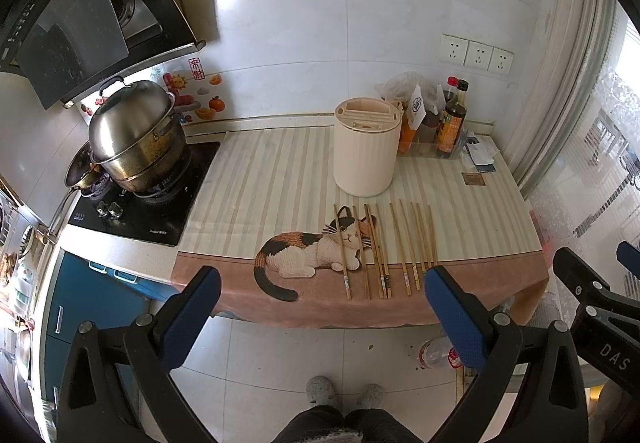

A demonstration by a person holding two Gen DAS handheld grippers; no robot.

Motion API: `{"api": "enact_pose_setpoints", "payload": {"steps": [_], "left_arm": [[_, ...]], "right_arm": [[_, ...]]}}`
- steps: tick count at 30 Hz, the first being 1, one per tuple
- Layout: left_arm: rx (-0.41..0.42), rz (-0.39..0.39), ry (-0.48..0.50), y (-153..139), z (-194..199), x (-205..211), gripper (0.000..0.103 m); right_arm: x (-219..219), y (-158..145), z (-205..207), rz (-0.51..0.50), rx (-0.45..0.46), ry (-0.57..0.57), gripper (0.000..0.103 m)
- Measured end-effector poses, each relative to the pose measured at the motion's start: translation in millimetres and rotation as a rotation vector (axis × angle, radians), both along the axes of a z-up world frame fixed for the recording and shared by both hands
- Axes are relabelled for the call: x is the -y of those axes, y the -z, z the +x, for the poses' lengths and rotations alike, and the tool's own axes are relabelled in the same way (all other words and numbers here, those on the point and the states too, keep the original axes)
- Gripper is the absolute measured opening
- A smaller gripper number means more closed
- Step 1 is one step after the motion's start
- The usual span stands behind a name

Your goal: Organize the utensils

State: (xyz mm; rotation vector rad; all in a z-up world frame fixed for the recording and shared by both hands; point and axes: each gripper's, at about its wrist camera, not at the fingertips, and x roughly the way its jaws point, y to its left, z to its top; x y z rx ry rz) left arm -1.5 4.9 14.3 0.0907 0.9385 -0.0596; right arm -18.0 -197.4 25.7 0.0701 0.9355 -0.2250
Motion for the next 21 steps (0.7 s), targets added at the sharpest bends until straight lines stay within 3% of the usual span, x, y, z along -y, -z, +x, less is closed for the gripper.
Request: {"api": "enact_pose_setpoints", "payload": {"steps": [21], "left_arm": [[0.012, -0.009, 0.002, -5.7, -1.0, 4.6, 0.103]], "right_arm": [[-2.2, -1.7, -2.8, -0.001, 0.005, -0.002, 0.103]]}}
